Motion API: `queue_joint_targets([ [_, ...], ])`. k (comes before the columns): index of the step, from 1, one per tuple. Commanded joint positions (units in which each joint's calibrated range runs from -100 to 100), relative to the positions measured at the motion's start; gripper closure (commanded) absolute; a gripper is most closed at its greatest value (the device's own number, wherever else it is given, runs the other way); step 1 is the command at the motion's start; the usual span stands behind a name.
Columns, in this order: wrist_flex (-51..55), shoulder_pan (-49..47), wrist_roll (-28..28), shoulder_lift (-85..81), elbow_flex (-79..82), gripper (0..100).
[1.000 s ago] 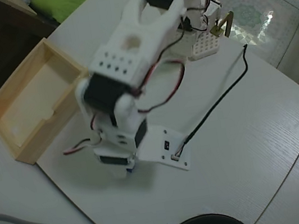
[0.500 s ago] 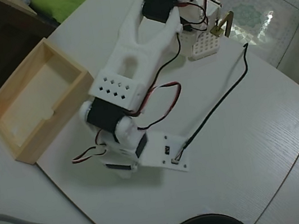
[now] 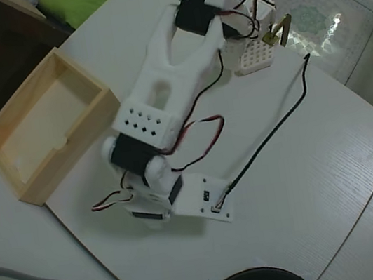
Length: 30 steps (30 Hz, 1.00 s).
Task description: Pick up the small blue cube and put it into the box
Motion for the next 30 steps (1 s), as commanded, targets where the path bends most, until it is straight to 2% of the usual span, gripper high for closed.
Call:
queue_joint_targets([
  [1,-0.6,0.4,0.0,0.4,-1.5,84],
  [30,5.2,5.3,0.2,1.7,-5.4,84],
])
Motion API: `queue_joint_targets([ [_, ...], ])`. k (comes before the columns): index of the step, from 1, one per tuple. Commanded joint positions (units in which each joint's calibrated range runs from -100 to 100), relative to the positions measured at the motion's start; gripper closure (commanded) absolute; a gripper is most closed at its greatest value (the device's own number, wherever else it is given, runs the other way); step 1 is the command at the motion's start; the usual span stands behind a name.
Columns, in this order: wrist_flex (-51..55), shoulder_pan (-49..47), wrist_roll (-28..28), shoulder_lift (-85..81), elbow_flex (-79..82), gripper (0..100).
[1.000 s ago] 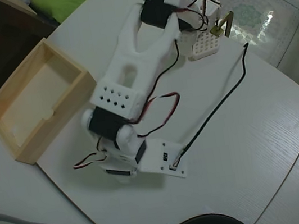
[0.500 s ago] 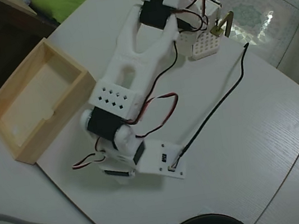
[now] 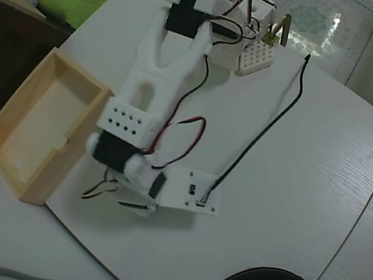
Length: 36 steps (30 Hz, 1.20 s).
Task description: Pick up the small blue cube and put it into the box
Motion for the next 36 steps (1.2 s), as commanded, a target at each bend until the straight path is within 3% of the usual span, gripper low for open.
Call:
queue_joint_targets([
  [1,0.3,1.2,0.1,-0.8,-2.8,84],
  [14,-0.2,0.8,0.0,-0.7,-2.0,85],
  [19,-0.3,0.8,0.0,-0.7,-1.9,94],
  [36,1.9,0.8,0.0,-1.9,-3.4,95],
])
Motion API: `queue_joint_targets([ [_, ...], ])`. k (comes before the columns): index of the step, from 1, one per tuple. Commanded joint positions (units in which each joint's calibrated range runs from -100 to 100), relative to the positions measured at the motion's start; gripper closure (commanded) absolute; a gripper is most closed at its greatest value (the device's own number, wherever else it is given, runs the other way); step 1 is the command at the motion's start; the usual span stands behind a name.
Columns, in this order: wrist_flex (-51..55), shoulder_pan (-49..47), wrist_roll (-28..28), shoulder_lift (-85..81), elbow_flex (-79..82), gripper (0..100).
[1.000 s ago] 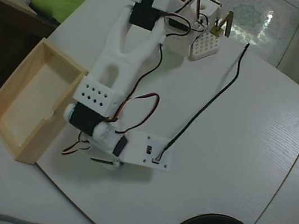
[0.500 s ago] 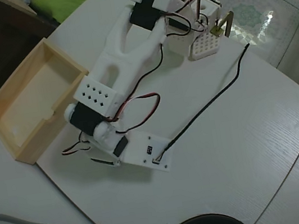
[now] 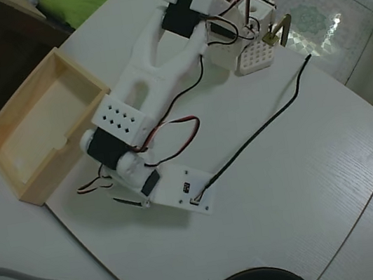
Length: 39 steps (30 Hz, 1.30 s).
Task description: Pick up the small blue cube and put it into the box
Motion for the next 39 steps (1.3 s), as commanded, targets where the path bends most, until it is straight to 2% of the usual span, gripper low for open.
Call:
queue_joint_targets([
  [1,2.2,-0.1,0.0,-1.9,-4.1,95],
  [17,24.2,1.9,0.1,-1.8,-32.2,95],
  [26,24.5,11.5,0.2,-1.9,-37.6,95],
  [39,24.1,25.4,6.8,-0.8,-48.8,95],
])
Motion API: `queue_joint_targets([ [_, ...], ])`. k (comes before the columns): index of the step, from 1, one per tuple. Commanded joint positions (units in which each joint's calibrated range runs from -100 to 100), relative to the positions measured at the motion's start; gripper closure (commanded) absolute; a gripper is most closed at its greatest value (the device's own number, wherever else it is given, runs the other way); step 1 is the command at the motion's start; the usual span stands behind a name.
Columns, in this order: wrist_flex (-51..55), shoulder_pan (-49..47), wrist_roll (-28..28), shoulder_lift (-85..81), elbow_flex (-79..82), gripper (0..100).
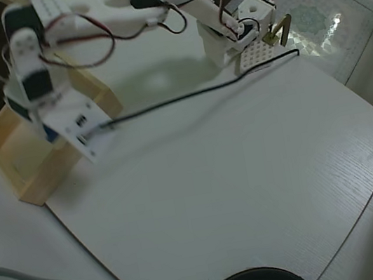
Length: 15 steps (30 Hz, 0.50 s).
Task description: Pick up the small blue cube and put it into the box
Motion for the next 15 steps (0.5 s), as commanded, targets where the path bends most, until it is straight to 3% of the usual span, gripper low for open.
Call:
queue_joint_targets([
  [1,-0.7,3.7,2.0,-0.8,-4.2,95],
  [15,-4.8,14.7,3.8,9.5,-4.2,94],
])
